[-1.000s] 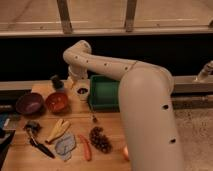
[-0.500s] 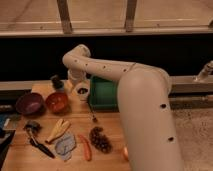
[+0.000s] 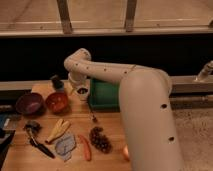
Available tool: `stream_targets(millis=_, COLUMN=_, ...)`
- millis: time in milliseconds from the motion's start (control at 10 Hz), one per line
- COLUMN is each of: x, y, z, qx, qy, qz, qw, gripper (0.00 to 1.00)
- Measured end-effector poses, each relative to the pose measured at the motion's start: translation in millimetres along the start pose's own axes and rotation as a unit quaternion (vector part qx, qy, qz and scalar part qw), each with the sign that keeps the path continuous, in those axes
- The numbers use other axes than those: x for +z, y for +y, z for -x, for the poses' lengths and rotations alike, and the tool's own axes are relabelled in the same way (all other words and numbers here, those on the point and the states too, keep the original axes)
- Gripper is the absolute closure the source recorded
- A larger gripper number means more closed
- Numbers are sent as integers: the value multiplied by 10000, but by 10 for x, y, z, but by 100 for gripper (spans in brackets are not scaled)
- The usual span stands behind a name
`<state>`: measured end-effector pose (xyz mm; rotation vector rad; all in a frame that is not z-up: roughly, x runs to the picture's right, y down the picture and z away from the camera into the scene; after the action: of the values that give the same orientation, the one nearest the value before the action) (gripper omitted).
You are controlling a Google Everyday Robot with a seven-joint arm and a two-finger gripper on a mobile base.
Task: Stack cups into tray
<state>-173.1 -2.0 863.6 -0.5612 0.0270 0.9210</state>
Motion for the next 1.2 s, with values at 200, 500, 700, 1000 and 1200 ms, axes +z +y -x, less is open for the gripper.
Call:
stream_targets(millis=200, x=46, y=12, z=-14, qx=54, qy=80, qz=98, qw=9999, gripper=38)
stream_targets(millis=500, x=370, y=81, z=-120, qx=131, qy=302, qz=394, qw=9987, gripper=38)
stream_targets(millis=700, x=489, y=94, z=-187, qx=192, qy=407, qz=522, qw=9976, gripper=43)
stream_targets(millis=1000, x=490, y=133, z=-177, qx=123, qy=438, qz=525, qw=9976, gripper=71)
stream_targets(millis=1200, x=477, y=156, z=-158, qx=69, qy=446, qz=508, qw=9977, gripper=91)
